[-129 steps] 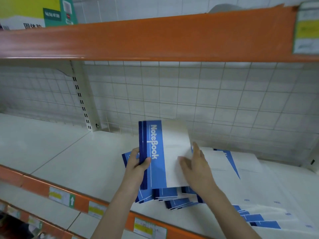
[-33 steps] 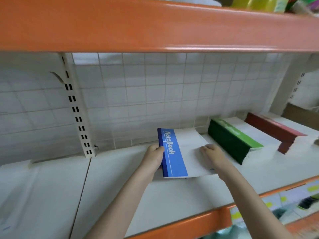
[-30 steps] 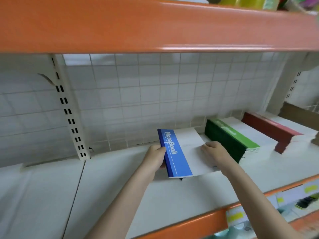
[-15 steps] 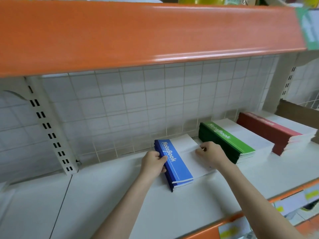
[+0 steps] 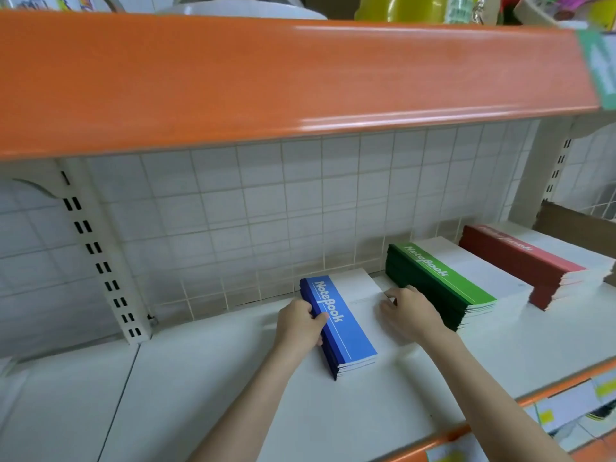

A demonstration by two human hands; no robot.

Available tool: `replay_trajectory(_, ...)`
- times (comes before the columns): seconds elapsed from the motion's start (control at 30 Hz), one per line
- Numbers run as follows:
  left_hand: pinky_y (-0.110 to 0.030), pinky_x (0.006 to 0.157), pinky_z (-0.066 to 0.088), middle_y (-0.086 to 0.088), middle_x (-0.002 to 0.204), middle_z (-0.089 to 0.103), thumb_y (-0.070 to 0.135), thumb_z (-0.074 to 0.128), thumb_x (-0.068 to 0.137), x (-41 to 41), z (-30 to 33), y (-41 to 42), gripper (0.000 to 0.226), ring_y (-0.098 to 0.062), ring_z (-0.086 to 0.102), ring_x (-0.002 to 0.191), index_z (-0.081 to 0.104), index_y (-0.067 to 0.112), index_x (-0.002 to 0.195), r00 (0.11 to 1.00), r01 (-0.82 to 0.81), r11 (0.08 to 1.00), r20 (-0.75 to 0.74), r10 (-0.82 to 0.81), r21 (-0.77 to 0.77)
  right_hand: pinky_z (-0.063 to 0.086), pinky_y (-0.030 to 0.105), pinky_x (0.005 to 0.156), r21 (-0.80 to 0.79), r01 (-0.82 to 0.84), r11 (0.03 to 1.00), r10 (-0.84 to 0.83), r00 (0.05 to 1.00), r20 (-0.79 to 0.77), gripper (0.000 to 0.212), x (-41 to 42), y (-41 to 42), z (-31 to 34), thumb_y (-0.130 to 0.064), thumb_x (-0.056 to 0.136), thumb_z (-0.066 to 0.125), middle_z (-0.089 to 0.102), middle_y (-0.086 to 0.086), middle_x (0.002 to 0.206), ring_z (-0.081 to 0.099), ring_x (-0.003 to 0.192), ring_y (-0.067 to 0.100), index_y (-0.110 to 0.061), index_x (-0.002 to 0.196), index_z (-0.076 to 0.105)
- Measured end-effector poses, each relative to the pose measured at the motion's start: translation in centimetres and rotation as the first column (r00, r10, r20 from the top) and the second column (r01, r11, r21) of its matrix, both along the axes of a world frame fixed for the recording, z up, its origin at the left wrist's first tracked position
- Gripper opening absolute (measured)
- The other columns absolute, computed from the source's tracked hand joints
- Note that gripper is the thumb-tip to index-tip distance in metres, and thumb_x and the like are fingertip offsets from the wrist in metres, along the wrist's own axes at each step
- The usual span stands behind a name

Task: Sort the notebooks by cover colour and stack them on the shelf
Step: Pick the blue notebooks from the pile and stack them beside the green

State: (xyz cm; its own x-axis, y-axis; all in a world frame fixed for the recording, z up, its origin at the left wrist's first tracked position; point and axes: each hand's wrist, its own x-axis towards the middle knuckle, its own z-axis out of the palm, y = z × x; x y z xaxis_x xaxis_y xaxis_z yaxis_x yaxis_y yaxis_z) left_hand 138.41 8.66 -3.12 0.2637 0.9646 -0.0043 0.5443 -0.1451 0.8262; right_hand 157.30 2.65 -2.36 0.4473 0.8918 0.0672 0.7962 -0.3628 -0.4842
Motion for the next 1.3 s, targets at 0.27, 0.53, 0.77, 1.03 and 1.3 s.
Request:
replay_trajectory(0.27, -0.032, 0.056, 0.051, -0.008, 0.066, 0.055, 0.019, 0.055, 0.093, -0.1, 0.2, -0.2, 0.030, -0.025, 0.057, 0.048, 0.042, 0.007, 0.069, 1.000, 0.024, 1.000, -0.013, -0.023, 0.004, 0.039, 0.028, 0.069, -0.021, -0.016, 1.000, 0.016, 1.000, 0.012, 0.021, -0.3, 0.3, -0.2, -0.017, 0.097, 0.039, 0.051, 0.009, 0.089, 0.049, 0.086, 0.021, -0.007, 0.085, 0.053)
replay_trajectory(0.53, -0.035, 0.079, 0.052, -0.012, 0.094, 0.068, 0.016, 0.044, 0.094, -4.8, 0.8, -0.8, 0.023, -0.034, 0.065, 0.092, 0.065, 0.007, 0.097, 0.999, 0.024, 0.997, -0.039, -0.021, 0.075, 0.039, 0.038, 0.089, 0.148, 0.145, 0.978, -0.190, 0.911, 0.367, 0.035, -5.1, -0.2, 1.8, -0.035, 0.096, 0.039, 0.047, 0.007, 0.127, 0.043, 0.115, 0.027, -0.016, 0.124, 0.049)
replay_trajectory(0.77, -0.022, 0.063, 0.040, -0.005, 0.094, 0.071, 0.014, 0.048, 0.092, -11.8, 1.8, -0.3, 0.022, -0.028, 0.066, 0.085, 0.069, 0.013, 0.096, 0.997, -0.065, 0.990, -0.025, 0.068, 0.124, 0.042, 0.033, 0.085, 0.222, -0.172, 0.960, 0.116, 0.963, 0.241, 0.028, -15.7, 1.2, 3.0, -0.024, 0.092, 0.043, 0.052, 0.002, 0.120, 0.048, 0.112, 0.025, -0.017, 0.116, 0.055)
replay_trajectory(1.03, -0.028, 0.080, 0.050, -0.004, 0.103, 0.070, 0.016, 0.047, 0.093, -22.9, 1.6, -1.1, 0.023, -0.025, 0.066, 0.091, 0.068, 0.013, 0.102, 0.974, -0.188, 0.972, -0.101, 0.203, 0.140, 0.044, 0.031, 0.087, 0.145, -0.406, 0.902, 0.382, 0.908, 0.170, 0.033, -27.5, 2.4, 1.7, -0.025, 0.094, 0.044, 0.049, 0.001, 0.127, 0.049, 0.115, 0.021, -0.019, 0.126, 0.051)
replay_trajectory(1.3, -0.027, 0.079, 0.050, -0.001, 0.100, 0.070, 0.020, 0.046, 0.093, -33.9, 1.8, -2.4, 0.023, -0.021, 0.064, 0.094, 0.068, 0.016, 0.099, 0.931, -0.294, 0.944, -0.177, 0.319, 0.153, 0.045, 0.030, 0.080, 0.084, -0.533, 0.842, 0.518, 0.842, 0.149, 0.035, -38.3, 3.0, 1.1, -0.024, 0.095, 0.043, 0.046, 0.003, 0.126, 0.051, 0.113, 0.022, -0.017, 0.128, 0.048)
